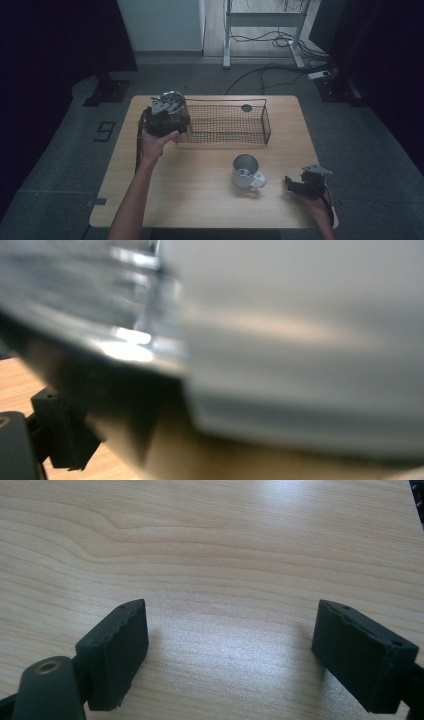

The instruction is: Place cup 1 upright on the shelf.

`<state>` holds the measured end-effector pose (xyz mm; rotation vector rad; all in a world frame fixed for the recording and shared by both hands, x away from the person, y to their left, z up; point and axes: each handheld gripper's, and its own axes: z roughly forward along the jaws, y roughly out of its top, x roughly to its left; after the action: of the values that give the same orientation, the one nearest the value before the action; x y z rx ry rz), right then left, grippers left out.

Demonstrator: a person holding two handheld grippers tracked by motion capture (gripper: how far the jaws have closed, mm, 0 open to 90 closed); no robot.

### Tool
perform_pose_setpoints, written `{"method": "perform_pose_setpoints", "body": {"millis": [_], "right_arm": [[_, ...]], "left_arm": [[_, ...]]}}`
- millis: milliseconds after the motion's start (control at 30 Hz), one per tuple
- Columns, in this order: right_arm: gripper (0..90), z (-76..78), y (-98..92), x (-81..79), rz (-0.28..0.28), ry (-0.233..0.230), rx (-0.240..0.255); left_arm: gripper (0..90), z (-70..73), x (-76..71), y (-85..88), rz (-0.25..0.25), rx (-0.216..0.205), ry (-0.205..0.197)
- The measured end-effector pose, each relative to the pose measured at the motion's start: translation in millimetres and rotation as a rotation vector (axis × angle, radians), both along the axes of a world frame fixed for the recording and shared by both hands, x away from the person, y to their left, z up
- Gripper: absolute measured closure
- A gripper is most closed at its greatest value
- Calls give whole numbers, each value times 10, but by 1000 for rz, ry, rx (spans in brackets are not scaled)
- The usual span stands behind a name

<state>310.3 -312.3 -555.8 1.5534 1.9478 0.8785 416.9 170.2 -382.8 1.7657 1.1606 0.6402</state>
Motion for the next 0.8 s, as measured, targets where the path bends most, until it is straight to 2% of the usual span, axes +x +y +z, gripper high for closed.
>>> {"method": "perform_pose_setpoints", "body": {"millis": [800], "right_arm": [[147,0,0,0,-1,1,0]], "left_arm": [[40,83,141,-111,-3,12,7]]}}
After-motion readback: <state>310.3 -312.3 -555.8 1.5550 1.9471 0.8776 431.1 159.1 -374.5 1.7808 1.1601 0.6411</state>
